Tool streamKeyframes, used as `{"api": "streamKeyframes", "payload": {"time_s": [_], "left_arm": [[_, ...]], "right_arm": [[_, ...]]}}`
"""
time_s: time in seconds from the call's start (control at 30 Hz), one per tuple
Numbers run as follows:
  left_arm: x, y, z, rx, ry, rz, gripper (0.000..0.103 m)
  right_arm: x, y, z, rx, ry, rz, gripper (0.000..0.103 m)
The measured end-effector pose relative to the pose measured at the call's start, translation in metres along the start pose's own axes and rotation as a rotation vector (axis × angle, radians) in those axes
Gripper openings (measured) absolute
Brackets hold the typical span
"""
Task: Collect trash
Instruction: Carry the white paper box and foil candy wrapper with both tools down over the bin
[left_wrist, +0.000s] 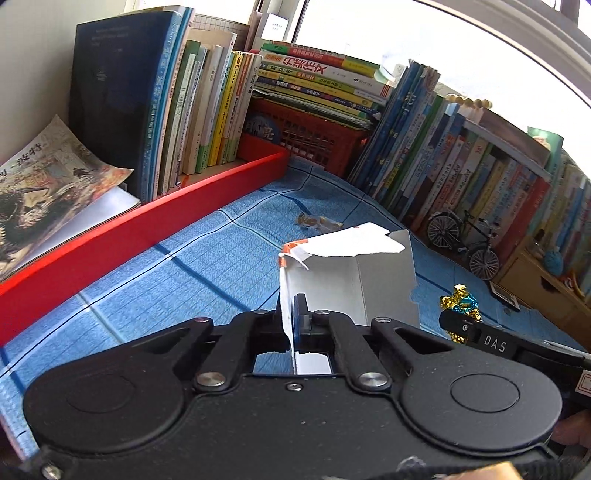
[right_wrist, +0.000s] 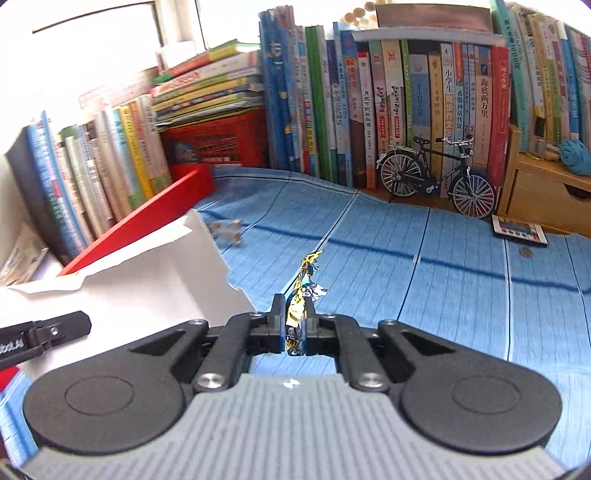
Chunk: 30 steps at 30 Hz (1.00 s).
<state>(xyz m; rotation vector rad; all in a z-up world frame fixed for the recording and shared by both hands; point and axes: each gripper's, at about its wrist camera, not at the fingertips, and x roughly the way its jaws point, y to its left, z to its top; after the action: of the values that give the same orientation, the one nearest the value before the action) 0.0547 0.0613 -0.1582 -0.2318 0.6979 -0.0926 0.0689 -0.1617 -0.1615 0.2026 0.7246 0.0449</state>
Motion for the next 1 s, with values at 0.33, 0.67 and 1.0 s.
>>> {"api": "streamKeyframes", "payload": {"time_s": [0.33,0.67,1.0], "left_arm": [[-0.082,0.036,-0.016,0.067,-0.009,-0.051,0.000],[-0.146,0.097,-0.027,0.060,-0.025,-0.032,0.000],[-0.216,0.172,-0.054,0.029,0.003,0.032,0.000]], "right_arm": [[-0.068,0.049,-0.045,0.020,0.011,0.041,0.011],[-0.105,0.110,-0.086,-0.013,0.037,0.101,0.011],[-0.140,0.172,-0.126,-0.050,0.063,0.180,0.011]]}}
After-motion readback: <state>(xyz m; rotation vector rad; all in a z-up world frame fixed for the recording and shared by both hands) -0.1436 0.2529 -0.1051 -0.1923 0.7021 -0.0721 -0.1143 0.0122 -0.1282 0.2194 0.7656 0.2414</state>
